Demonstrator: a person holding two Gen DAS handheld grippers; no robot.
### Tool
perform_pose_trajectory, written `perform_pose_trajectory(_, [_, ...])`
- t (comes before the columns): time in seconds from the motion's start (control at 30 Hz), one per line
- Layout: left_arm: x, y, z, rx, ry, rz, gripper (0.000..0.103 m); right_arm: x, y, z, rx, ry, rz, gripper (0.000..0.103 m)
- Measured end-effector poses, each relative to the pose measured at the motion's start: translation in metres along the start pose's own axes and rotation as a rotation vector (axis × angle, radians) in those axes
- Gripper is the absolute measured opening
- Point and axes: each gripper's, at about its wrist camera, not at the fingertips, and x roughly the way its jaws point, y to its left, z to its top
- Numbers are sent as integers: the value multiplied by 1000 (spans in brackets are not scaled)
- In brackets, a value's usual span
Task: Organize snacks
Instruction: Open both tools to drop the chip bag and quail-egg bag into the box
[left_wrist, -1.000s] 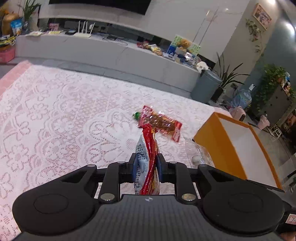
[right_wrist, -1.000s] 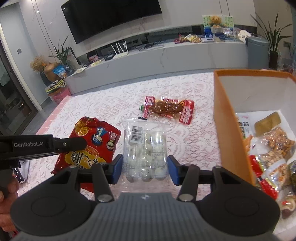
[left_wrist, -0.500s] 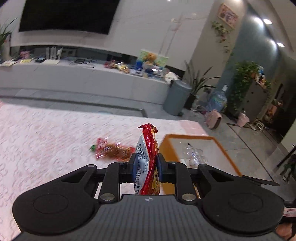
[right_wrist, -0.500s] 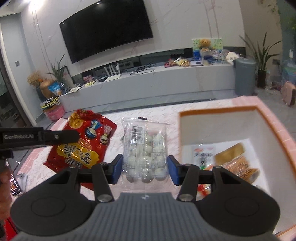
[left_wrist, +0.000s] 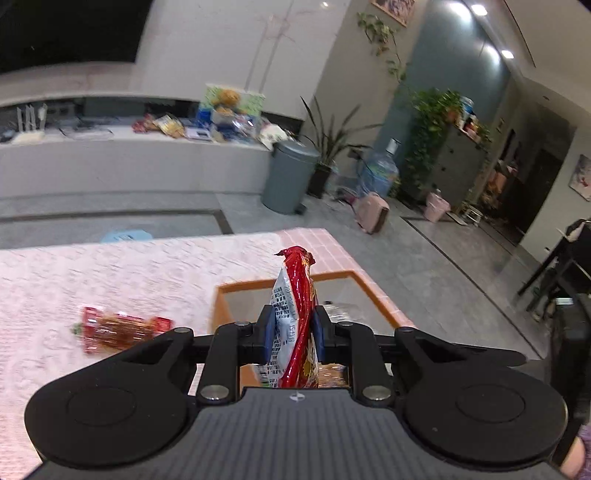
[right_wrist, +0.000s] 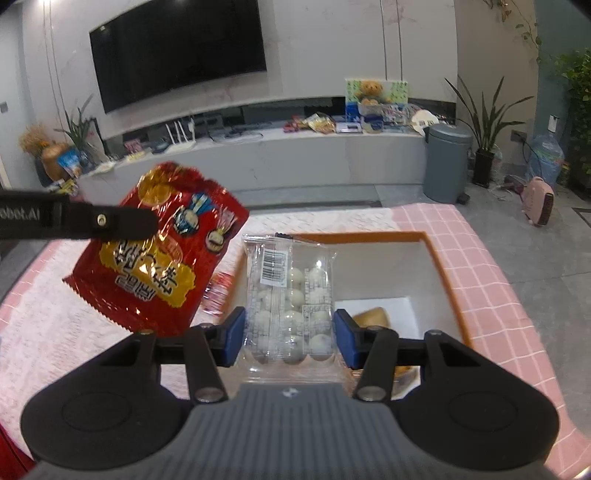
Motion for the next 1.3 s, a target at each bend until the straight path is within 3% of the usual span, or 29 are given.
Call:
perform_pose_trajectory(0.27, [66, -1, 2, 28, 113, -26, 23, 49, -46, 10, 6, 141, -7, 50])
perform_pose_trajectory(0.43, [95, -3, -6, 97, 163, 45, 23, 82, -52, 14, -18, 205, -2, 50])
perform_pose_trajectory(0.57, [112, 0, -13, 96, 225, 75, 23, 109, -47, 9, -73, 272, -43, 51])
perform_pose_trajectory(1.07, [122, -2, -23, 86, 317, 105, 24, 129, -40, 12, -159, 344, -89, 56])
perform_pose_trajectory(1.17, [117, -3, -19, 82, 303, 100, 37, 122, -39, 14, -163, 341, -99, 59])
perform_pose_trajectory(1.3, [101, -4, -13, 83, 278, 98, 40, 107, -33, 19, -179, 321, -118, 68])
